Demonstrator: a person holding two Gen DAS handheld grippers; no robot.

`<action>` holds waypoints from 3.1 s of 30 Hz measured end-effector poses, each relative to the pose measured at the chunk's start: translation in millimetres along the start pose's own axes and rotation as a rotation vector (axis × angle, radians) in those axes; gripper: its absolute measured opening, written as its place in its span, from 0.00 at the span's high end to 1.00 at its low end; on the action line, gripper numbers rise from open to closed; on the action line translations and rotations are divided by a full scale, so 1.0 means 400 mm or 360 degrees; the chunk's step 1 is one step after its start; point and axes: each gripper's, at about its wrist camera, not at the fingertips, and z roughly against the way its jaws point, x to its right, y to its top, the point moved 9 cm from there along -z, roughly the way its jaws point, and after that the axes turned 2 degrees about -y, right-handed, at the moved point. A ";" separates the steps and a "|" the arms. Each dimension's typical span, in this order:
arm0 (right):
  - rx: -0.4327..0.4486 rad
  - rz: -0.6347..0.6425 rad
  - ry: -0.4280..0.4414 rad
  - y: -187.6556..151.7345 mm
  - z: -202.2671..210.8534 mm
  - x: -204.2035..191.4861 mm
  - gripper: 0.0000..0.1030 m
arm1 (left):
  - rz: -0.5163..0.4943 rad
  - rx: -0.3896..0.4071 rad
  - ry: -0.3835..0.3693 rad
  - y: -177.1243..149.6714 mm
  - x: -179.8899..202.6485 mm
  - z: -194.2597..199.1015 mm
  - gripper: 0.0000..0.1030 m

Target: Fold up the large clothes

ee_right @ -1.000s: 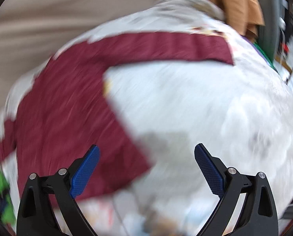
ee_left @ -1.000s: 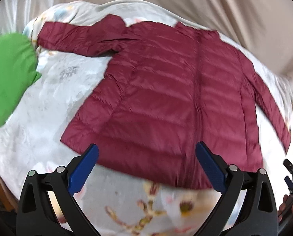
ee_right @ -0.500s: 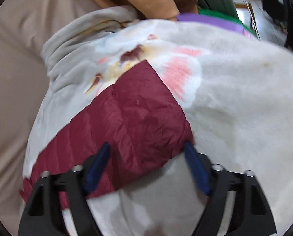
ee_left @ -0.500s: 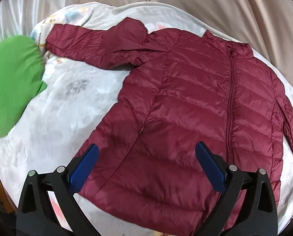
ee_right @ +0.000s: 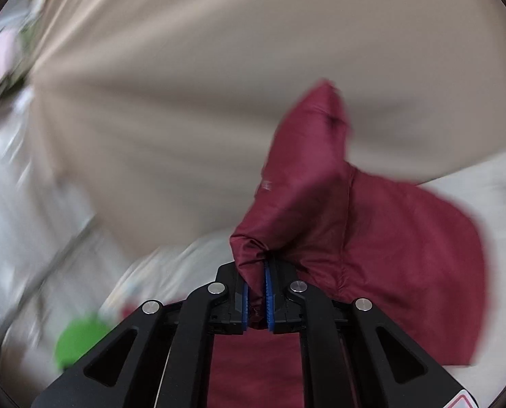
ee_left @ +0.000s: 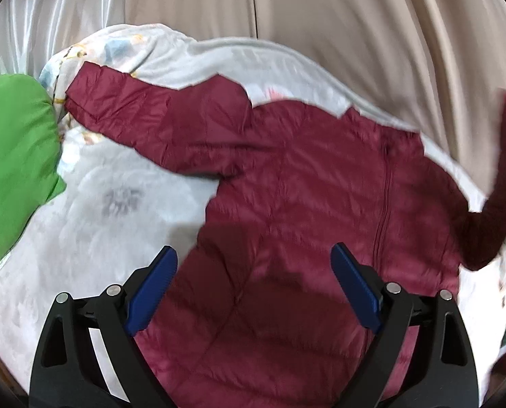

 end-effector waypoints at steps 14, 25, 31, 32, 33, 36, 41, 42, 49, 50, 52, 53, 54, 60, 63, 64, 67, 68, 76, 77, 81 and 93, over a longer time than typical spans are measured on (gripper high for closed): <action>-0.0280 -0.0045 -0.0489 -0.452 -0.041 0.071 0.35 | 0.0334 -0.0399 -0.0461 0.003 0.047 -0.308 0.12; -0.0102 -0.0526 -0.0968 -0.308 0.094 0.521 0.35 | 0.0143 -0.0479 -0.0626 -0.028 0.248 -0.425 0.79; -0.0008 -0.0397 -0.0793 -0.241 0.063 0.467 0.92 | 0.0131 -0.0070 -0.0659 0.129 0.246 -0.350 0.97; 0.0076 -0.0377 -0.0764 -0.216 0.080 0.441 0.92 | 0.0117 -0.0020 -0.0641 0.148 0.246 -0.344 0.97; 0.0149 -0.0355 -0.0750 -0.195 0.100 0.423 0.92 | 0.0091 0.0029 -0.0630 0.168 0.252 -0.348 0.97; -0.0044 -0.0347 -0.0907 -0.263 0.031 0.489 0.89 | 0.0000 -0.0069 -0.0470 0.137 0.258 -0.456 0.96; -0.0217 -0.0369 -0.1020 -0.342 0.050 0.511 0.78 | 0.0101 -0.0166 -0.0420 0.066 0.217 -0.507 0.84; -0.0162 -0.0367 -0.1006 -0.329 0.093 0.482 0.69 | 0.0138 -0.0155 -0.0405 0.066 0.197 -0.473 0.67; -0.0350 -0.0335 -0.1029 -0.520 0.368 0.402 0.44 | 0.0019 -0.0078 -0.0231 -0.020 -0.029 -0.226 0.23; -0.0421 -0.0359 -0.1034 -0.581 0.413 0.386 0.43 | 0.0008 -0.0108 -0.0187 -0.052 -0.075 -0.205 0.23; -0.0527 -0.0391 -0.1017 -0.663 0.458 0.376 0.38 | 0.0004 -0.0224 -0.0094 -0.135 -0.167 -0.169 0.22; -0.0579 -0.0408 -0.1015 -0.701 0.477 0.370 0.37 | 0.0023 -0.0283 -0.0068 -0.172 -0.201 -0.161 0.22; -0.0637 -0.0427 -0.1006 -0.744 0.493 0.359 0.36 | 0.0062 -0.0350 -0.0058 -0.218 -0.229 -0.159 0.22; -0.0653 -0.0497 -0.0926 -0.808 0.481 0.312 0.83 | 0.0216 -0.0531 -0.0221 -0.345 -0.225 -0.128 0.65; -0.0591 -0.0486 -0.0909 -0.786 0.506 0.269 0.91 | 0.0191 -0.0534 -0.0286 -0.363 -0.188 -0.085 0.90; -0.0574 -0.0470 -0.0904 -0.780 0.524 0.253 0.92 | 0.0174 -0.0527 -0.0302 -0.370 -0.183 -0.057 0.91; -0.0601 -0.0432 -0.0923 -0.790 0.603 0.218 0.92 | 0.0108 -0.0580 -0.0324 -0.413 -0.180 0.009 0.92; -0.0637 -0.0421 -0.0939 -0.810 0.633 0.210 0.92 | 0.0082 -0.0610 -0.0316 -0.444 -0.184 0.036 0.92; -0.1097 -0.0493 -0.1124 -1.063 0.921 0.165 0.77 | 0.0109 -0.0732 -0.0228 -0.646 -0.222 0.258 0.86; -0.1080 -0.0502 -0.1136 -1.051 0.929 0.162 0.76 | 0.0116 -0.0681 -0.0227 -0.619 -0.215 0.272 0.85; -0.0660 -0.0494 -0.1168 -0.824 0.912 0.175 0.64 | -0.0010 -0.0287 -0.0340 -0.362 -0.064 0.295 0.66; -0.0439 -0.0278 -0.0877 -0.535 0.403 0.229 0.98 | -0.0386 -0.0371 -0.0441 -0.318 0.378 -0.172 0.67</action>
